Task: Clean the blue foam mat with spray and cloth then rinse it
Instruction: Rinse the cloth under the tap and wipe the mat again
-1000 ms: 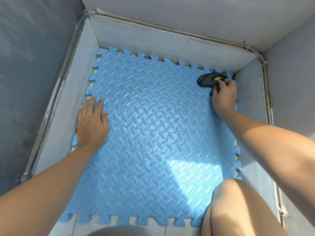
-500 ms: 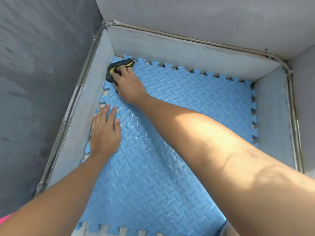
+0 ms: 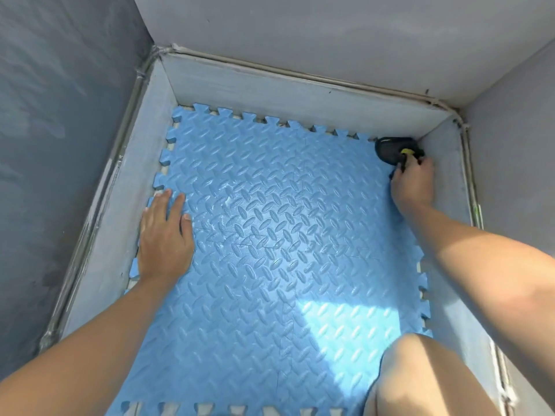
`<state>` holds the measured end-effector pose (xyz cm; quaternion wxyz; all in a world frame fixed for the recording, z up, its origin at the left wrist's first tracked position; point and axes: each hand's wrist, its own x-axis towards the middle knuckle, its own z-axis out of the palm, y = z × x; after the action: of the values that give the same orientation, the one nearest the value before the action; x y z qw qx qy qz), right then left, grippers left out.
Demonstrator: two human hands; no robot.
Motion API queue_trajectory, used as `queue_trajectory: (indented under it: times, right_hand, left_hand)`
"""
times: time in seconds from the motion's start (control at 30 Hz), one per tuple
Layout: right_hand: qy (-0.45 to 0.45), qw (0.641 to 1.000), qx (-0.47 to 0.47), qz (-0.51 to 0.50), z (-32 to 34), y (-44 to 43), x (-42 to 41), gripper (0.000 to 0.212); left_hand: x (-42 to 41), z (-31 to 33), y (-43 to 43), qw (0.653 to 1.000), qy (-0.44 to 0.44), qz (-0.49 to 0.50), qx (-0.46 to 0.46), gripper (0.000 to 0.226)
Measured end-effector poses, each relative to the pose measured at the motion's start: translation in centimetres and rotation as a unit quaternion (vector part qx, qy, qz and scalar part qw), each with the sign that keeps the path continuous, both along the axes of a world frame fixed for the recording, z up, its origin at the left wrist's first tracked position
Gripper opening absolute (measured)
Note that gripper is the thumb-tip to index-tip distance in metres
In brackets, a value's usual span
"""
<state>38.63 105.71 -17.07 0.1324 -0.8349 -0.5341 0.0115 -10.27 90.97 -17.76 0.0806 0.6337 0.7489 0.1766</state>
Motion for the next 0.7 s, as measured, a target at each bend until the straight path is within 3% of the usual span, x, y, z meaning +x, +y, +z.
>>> queue_trajectory:
  times: [0.13, 0.33, 0.4, 0.5, 0.57, 0.63, 0.7]
  right_hand:
    - [0.015, 0.999, -0.006, 0.038, 0.4, -1.2, -3.1, 0.035]
    - [0.093, 0.962, 0.012, 0.256, 0.8, -10.6, -14.7, 0.04]
    - [0.105, 0.913, -0.026, 0.392, 0.9, -15.3, -17.5, 0.048]
    - [0.106, 0.788, -0.084, 0.601, 1.8, -20.6, -18.7, 0.048]
    - [0.093, 0.74, -0.077, 0.662, 2.2, -19.8, -17.9, 0.045]
    - [0.067, 0.747, -0.046, 0.66, 1.8, -16.3, -17.0, 0.041]
    - [0.05, 0.796, -0.01, 0.603, 1.3, -10.8, -16.6, 0.037]
  left_hand:
    - [0.0, 0.1, 0.1, 1.0, 0.002, -0.002, -0.004, 0.043]
    - [-0.1, 0.0, 0.1, 1.0, -0.011, -0.011, -0.004, 0.043]
    - [-0.1, -0.1, 0.1, 1.0, -0.019, -0.011, -0.009, 0.043]
    - [-0.3, -0.1, -0.3, 0.999, -0.031, -0.014, -0.02, 0.045]
    - [-0.3, 0.0, -2.1, 0.999, -0.036, -0.003, -0.028, 0.046]
    - [0.0, 0.1, -5.8, 0.999, -0.03, 0.004, -0.04, 0.047]
    - [0.1, 0.2, -10.2, 0.998, -0.028, 0.006, -0.052, 0.049]
